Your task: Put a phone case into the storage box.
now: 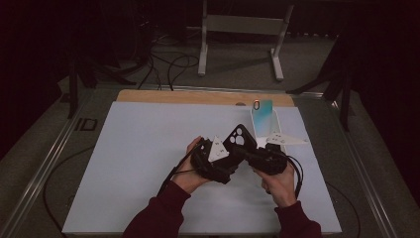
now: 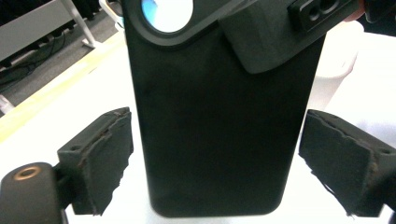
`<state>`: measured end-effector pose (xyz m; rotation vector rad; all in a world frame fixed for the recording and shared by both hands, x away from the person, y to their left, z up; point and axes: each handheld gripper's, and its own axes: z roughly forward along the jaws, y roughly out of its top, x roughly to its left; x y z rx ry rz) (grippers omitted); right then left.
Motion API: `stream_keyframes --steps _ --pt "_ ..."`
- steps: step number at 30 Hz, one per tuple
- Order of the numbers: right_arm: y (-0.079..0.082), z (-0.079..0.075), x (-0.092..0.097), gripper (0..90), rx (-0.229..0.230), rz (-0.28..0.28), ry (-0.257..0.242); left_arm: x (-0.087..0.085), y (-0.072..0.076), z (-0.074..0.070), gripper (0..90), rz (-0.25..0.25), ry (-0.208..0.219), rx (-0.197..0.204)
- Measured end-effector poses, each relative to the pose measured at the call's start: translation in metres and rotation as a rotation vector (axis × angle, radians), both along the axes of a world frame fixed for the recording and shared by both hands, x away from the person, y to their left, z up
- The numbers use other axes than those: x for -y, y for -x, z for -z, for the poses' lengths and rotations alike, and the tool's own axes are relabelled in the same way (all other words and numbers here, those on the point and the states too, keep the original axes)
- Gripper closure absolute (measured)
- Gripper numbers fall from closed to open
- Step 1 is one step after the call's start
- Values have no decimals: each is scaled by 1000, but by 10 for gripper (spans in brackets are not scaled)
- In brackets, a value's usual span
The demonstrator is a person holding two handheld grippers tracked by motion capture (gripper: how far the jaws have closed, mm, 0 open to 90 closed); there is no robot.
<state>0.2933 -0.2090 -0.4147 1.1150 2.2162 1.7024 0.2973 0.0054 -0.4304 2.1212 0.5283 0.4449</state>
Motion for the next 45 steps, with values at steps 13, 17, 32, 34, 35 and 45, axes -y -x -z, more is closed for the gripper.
stream_keyframes --steps 13,17,32,34,35,45 --pt "1 -5 7 820 41 -6 23 -12 -4 -4 76 10 59 -47" --pt "0 -6 8 820 44 -9 24 -16 -6 -4 77 17 70 -53" --pt "5 -12 6 821 85 -55 25 -24 -9 -3 79 84 126 -114" --pt "6 -13 6 821 95 -67 23 -24 -10 -3 76 82 131 -117" --pt "6 -13 5 821 97 -72 21 -24 -10 -3 73 85 133 -118" --pt "9 -17 4 821 121 -148 -15 -21 -8 0 108 147 145 -137"
